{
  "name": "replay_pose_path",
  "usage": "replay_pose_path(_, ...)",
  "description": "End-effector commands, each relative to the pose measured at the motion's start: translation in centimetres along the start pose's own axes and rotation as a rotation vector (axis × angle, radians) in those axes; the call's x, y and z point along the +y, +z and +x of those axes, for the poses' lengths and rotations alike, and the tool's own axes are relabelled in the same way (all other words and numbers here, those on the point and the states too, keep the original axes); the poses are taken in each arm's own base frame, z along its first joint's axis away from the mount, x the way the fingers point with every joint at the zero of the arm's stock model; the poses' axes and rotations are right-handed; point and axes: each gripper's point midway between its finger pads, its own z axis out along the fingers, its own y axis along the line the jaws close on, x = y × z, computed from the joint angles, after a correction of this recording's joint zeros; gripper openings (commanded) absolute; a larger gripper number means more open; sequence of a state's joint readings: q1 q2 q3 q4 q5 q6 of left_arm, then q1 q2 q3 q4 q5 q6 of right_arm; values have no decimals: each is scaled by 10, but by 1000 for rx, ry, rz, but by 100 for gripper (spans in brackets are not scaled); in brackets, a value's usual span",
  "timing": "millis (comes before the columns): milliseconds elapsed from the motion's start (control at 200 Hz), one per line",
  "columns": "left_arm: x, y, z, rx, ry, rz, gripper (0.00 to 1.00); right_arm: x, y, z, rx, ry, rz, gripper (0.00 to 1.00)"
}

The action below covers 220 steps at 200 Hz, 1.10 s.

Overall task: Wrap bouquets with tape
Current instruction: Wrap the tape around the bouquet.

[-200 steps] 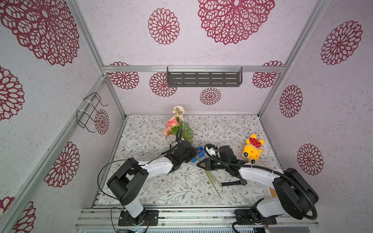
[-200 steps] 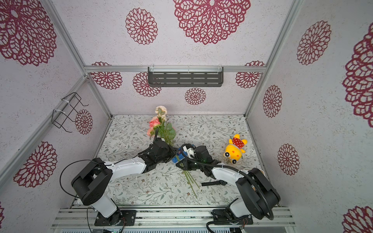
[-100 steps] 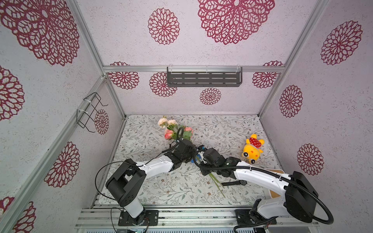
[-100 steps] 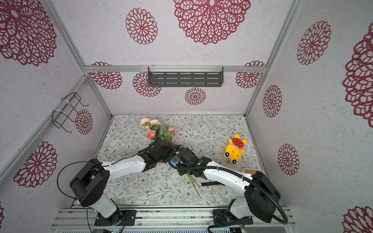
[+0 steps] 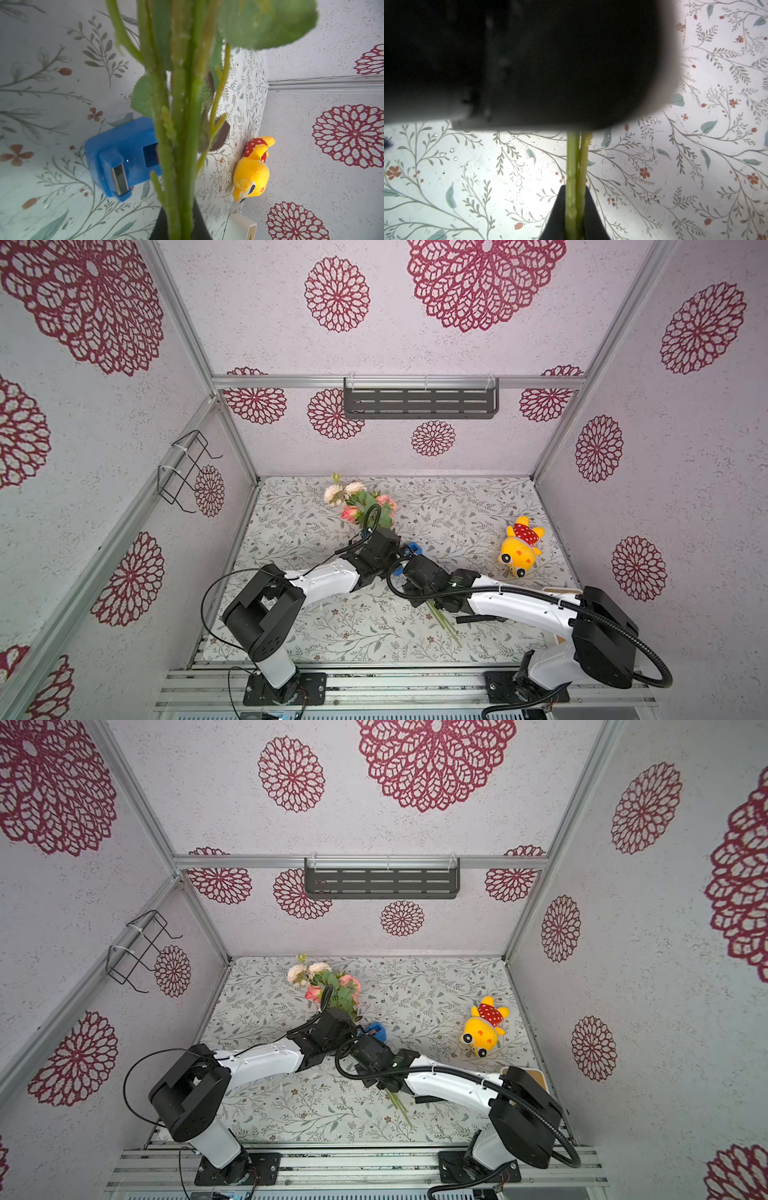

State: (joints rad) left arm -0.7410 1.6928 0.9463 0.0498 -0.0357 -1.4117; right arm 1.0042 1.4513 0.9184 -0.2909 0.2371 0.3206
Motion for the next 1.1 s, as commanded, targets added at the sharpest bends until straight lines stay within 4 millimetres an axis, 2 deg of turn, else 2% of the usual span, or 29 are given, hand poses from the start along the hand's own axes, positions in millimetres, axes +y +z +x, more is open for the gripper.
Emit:
replay_pose_path(0, -22, 0, -2, -13, 1, 102, 0, 11, -15, -9, -40, 108, -185, 45)
replay_pose_path(60, -26, -1, -3, -17, 7, 119, 0, 12, -20, -13, -62, 217, -310, 55)
replay_pose_path(160, -31, -1, -5, -28, 19, 144, 0, 15, -29, -20, -108, 361, -495, 62)
replay_pose_path(485, -41, 0, -6, -35, -6, 230, 0, 11, -18, -23, -123, 688, -823, 62)
replay_pose_path(565, -39, 0, -7, -42, -16, 235, 0, 10, -11, -20, -111, 717, -845, 55)
replay_pose_path(655, -38, 1, -7, -41, -27, 240, 0, 7, -3, -14, -84, 696, -795, 28)
replay_pose_path(766, -36, 2, -5, -34, -31, 239, 0, -9, 8, 1, -25, 609, -591, 0)
replay_pose_path(836, -34, 2, -5, -31, -32, 224, 0, -20, 10, 8, 0, 529, -463, 0)
replay_pose_path(871, -34, 1, -6, -37, -34, 225, 12, -25, 10, 10, 7, 497, -417, 0)
replay_pose_path(901, -34, 0, -7, -42, -32, 222, 17, -28, 10, 11, 12, 472, -385, 0)
replay_pose_path(1011, -35, -2, -9, -47, -10, 195, 27, -33, 4, 11, 9, 377, -292, 0)
replay_pose_path(1096, -32, -2, -10, -48, -5, 172, 30, -33, -2, 5, -15, 304, -236, 0)
